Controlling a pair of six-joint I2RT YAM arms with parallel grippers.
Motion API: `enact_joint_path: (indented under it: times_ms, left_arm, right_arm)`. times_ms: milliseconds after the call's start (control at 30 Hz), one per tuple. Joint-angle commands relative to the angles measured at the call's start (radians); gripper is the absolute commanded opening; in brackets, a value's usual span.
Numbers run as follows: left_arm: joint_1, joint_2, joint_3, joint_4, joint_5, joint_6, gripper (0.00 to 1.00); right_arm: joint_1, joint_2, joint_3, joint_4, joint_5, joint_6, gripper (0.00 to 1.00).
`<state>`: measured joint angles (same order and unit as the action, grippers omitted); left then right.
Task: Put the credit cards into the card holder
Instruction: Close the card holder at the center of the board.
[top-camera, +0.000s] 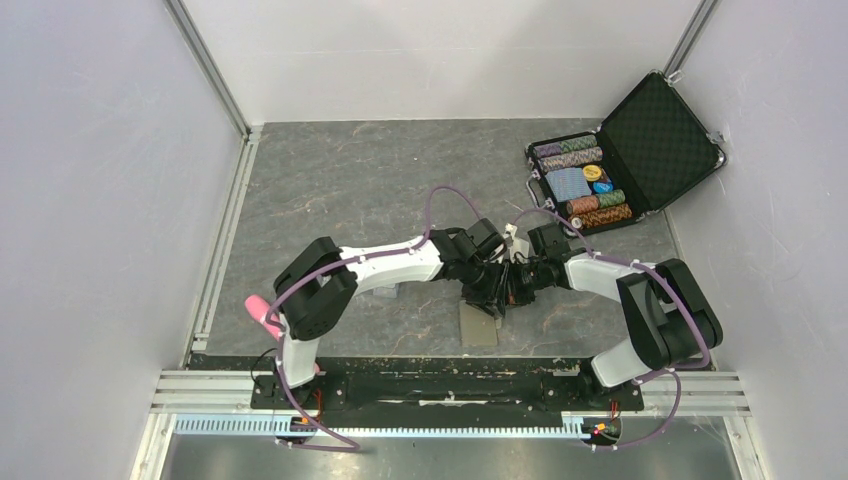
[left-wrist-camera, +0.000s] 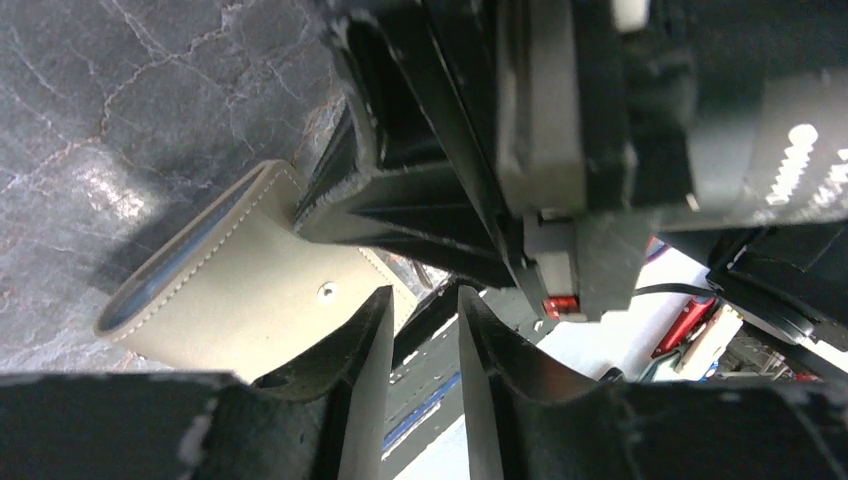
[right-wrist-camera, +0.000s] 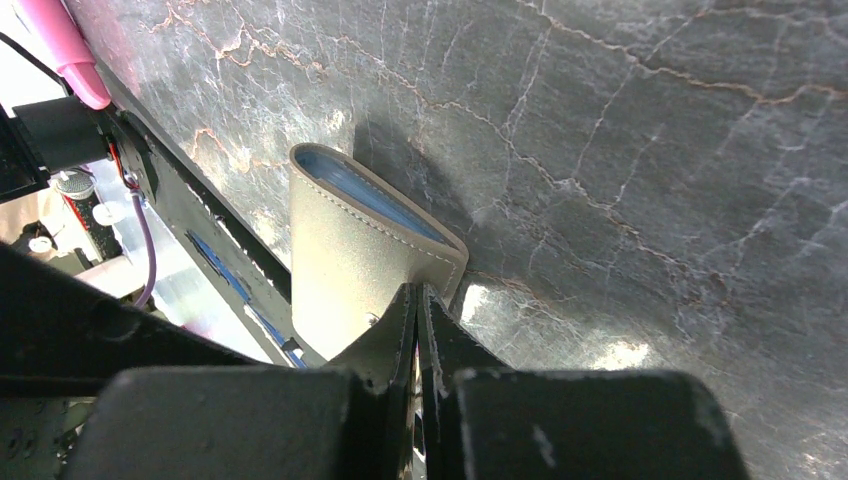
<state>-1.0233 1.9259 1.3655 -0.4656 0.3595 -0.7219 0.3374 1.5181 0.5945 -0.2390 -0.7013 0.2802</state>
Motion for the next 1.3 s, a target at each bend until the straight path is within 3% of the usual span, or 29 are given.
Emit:
enact_joint_path:
  times_ms: [0,100,233,333,733,1267]
  left_arm:
    - [-0.006,0.048,0.063,0.002,-0.014,-0.031,0.34]
    - [-0.005,0.067,0.072,0.0,-0.018,-0.03,0.29]
    - [-0.005,0.07,0.071,-0.011,-0.025,-0.024,0.08]
    - [-0.005,0.052,0.064,-0.031,-0.044,-0.017,0.02]
    - [-0.006,-0.027,0.043,-0.154,-0.151,0.012,0.02]
    - [-0.005,0.026,0.02,-0.162,-0.107,0.03,0.03]
  right_arm:
    - [0.006,0.001,-0.027,0.009,0.074,-0.022,0.0]
    - [0.006,-0.001,-0.028,0.007,0.073,-0.023,0.0]
    - [0.006,-0.004,-0.032,0.009,0.075,-0.021,0.0]
    - [0.006,-0.008,-0.033,0.008,0.075,-0.021,0.0]
    - [0.006,-0.023,-0.025,0.002,0.072,-0.018,0.0]
    - [0.006,-0.09,-0.011,0.005,0.064,-0.021,0.0]
